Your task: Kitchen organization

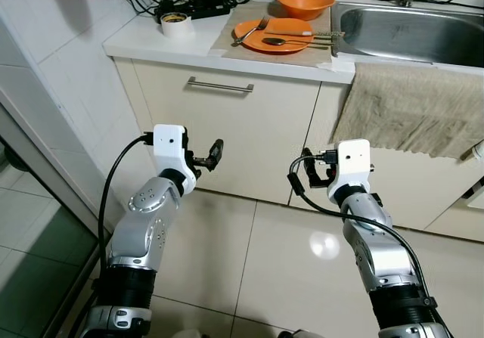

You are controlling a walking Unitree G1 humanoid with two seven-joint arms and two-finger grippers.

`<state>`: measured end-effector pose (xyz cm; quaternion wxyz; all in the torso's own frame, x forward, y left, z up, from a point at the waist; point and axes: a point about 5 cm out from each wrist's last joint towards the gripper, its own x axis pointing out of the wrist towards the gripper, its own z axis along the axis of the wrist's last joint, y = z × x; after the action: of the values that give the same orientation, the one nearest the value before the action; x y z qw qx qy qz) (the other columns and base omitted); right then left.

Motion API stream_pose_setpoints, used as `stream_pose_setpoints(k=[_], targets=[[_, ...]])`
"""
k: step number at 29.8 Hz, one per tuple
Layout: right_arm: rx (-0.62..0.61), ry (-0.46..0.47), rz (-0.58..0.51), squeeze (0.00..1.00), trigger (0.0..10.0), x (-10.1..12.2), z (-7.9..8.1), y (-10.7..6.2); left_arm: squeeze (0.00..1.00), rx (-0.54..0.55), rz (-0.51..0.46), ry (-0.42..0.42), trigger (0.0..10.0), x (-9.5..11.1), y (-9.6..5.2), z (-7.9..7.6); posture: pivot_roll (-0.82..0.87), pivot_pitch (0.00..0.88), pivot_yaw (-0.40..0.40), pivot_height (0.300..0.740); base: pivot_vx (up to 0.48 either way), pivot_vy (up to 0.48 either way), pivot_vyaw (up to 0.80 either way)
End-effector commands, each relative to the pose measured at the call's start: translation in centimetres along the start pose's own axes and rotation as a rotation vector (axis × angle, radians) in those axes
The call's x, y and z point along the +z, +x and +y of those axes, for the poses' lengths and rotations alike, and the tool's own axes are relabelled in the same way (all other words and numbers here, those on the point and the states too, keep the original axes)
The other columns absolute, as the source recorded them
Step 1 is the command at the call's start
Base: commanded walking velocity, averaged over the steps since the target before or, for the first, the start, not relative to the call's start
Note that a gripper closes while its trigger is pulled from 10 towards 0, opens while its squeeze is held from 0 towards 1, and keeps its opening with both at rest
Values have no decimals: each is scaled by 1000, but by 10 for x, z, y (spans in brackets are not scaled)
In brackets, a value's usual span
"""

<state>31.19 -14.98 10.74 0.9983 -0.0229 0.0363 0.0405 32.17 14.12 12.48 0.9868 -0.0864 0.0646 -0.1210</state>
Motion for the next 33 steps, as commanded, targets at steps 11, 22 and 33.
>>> stream_pose_setpoints(k=[11,22,33], targets=[[131,87,-18,0,10000,12,1,13,0,-84,-23,2,10000,10,9,-8,-4,0,-1,740,0,0,0],[118,32,-80,0,10000,13,4,11,0,-136,-103,37,10000,24,10,-19,-10,0,2,740,191,0,0],[-1,-12,-209,0,10000,32,-12,10,0,-121,-162,52,10000,35,12,-20,-15,0,4,740,461,0,0]])
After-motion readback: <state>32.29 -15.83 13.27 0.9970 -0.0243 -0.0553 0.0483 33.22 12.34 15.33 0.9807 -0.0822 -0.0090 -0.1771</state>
